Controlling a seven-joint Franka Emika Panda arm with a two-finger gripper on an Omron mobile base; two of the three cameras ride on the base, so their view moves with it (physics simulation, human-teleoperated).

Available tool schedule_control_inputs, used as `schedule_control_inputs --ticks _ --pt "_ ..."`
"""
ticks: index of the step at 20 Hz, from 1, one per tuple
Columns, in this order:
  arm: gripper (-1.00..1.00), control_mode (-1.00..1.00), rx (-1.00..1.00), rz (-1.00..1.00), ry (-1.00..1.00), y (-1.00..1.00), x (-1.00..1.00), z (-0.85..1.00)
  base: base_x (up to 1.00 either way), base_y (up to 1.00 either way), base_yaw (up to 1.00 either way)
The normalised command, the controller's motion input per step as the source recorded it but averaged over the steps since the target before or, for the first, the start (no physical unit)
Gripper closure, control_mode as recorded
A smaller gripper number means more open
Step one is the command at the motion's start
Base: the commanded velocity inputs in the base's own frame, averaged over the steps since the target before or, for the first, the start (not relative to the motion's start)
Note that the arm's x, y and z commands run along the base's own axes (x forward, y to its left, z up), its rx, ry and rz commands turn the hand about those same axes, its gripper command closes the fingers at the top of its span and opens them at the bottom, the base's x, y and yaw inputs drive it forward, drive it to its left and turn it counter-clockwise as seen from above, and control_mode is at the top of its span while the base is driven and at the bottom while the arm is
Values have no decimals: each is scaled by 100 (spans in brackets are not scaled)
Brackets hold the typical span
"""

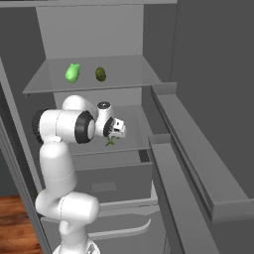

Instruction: Gather the corn and cucumber from the fridge and place them on a tray on the dining counter. Then gather the steak and fish from the fridge and place them on the other tray.

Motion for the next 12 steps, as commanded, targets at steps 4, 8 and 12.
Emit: schedule_control_inputs --ticks 4,8,12 --pt "100 -100 -1 1 -1 16 -32 -56 0 0 0" --pt "100 -100 0 0 -17 3 -71 -28 0 0 0" --pt "100 -100 0 -1 -13 0 -75 -1 0 0 0"
